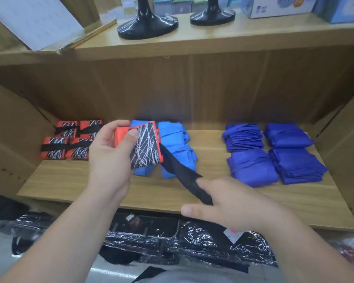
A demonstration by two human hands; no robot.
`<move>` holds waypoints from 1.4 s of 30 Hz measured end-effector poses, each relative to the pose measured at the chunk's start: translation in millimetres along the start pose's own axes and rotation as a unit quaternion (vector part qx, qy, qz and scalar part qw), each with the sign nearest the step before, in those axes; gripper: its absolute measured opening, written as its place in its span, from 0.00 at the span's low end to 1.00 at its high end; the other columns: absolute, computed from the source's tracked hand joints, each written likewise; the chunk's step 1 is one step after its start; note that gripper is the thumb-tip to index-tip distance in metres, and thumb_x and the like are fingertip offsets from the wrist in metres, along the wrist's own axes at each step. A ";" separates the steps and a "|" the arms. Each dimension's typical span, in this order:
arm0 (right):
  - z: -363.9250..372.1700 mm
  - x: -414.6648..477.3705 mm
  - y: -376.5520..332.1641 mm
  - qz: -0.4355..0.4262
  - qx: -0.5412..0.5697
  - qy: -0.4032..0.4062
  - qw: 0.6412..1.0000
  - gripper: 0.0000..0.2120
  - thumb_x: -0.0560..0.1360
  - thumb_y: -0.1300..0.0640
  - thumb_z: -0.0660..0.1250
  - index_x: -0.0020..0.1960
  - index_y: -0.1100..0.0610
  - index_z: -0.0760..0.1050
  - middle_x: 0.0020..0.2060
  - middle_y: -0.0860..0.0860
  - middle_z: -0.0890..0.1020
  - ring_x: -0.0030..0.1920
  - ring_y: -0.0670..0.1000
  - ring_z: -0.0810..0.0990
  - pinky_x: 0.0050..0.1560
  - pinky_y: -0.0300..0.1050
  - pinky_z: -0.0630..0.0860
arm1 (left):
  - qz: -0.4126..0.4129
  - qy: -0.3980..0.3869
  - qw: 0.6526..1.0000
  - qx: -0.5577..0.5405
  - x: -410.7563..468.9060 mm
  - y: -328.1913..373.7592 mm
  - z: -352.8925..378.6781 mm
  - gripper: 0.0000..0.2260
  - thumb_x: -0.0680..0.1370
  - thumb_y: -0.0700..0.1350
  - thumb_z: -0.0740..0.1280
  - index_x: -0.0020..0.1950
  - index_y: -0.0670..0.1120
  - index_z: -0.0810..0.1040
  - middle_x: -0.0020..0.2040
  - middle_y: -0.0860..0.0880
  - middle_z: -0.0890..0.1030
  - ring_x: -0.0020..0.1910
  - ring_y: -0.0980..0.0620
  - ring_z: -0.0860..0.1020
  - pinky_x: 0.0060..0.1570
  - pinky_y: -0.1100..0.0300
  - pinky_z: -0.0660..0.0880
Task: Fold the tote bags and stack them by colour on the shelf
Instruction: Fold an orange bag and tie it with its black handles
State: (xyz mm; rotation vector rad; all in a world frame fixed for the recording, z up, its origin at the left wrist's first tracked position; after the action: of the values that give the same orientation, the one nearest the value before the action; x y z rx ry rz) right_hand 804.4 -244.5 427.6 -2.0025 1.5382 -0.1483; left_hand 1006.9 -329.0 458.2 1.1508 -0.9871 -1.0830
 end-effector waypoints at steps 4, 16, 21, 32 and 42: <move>10.7 13.7 30.5 0.007 0.210 0.051 0.976 0.46 0.63 0.14 0.46 0.63 0.44 0.75 0.53 0.41 0.83 0.57 0.45 0.79 0.59 0.44 0.74 | -0.043 -0.055 0.997 -0.029 -17.2 3.9 9.8 0.07 0.81 0.38 0.66 0.53 0.50 0.78 0.42 0.48 0.80 0.26 0.56 0.76 0.18 0.67 0.66; -1.8 15.1 30.8 -0.163 0.810 0.051 0.561 0.49 0.63 0.24 0.68 0.59 0.69 0.79 0.44 0.63 0.83 0.48 0.63 0.83 0.55 0.58 0.79 | -0.049 -0.114 0.974 0.188 -34.1 -58.0 -5.3 0.11 0.75 0.35 0.74 0.47 0.51 0.82 0.38 0.53 0.83 0.36 0.50 0.79 0.41 0.49 0.79; 17.3 5.3 28.3 -0.114 0.656 -0.038 0.745 0.47 0.60 0.17 0.61 0.41 0.64 0.81 0.28 0.59 0.80 0.25 0.53 0.77 0.33 0.42 0.74 | -0.046 -0.027 0.994 0.093 -6.6 -58.1 -5.3 0.11 0.76 0.35 0.73 0.46 0.52 0.82 0.43 0.47 0.83 0.39 0.49 0.81 0.43 0.52 0.80; 27.2 4.2 48.5 0.015 0.479 -0.039 0.877 0.53 0.58 0.12 0.49 0.50 0.58 0.80 0.26 0.48 0.59 0.28 0.47 0.54 0.31 0.45 0.52 | -0.112 -0.162 0.971 0.133 -2.4 -71.0 -13.0 0.13 0.76 0.33 0.73 0.52 0.49 0.76 0.39 0.43 0.82 0.31 0.49 0.79 0.31 0.58 0.77; 60.5 22.3 55.5 0.052 0.479 -0.059 0.874 0.35 0.77 0.25 0.45 0.44 0.50 0.79 0.28 0.48 0.59 0.28 0.47 0.53 0.31 0.44 0.49 | 0.079 -0.256 0.855 0.444 -13.9 -118.9 -9.2 0.20 0.67 0.56 0.80 0.47 0.52 0.72 0.39 0.52 0.79 0.38 0.49 0.77 0.41 0.49 0.77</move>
State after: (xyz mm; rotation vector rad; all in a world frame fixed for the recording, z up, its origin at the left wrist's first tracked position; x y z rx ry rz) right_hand 791.2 -249.3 343.7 -1.1054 1.1347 -0.6029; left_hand 997.0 -322.3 338.7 1.4836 -2.1117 -0.8039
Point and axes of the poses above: each hand's wrist, its own x-axis towards the middle knuckle, its own z-axis out of the palm, y = z × x, the point moved 3 cm from there along x, towards the middle knuckle
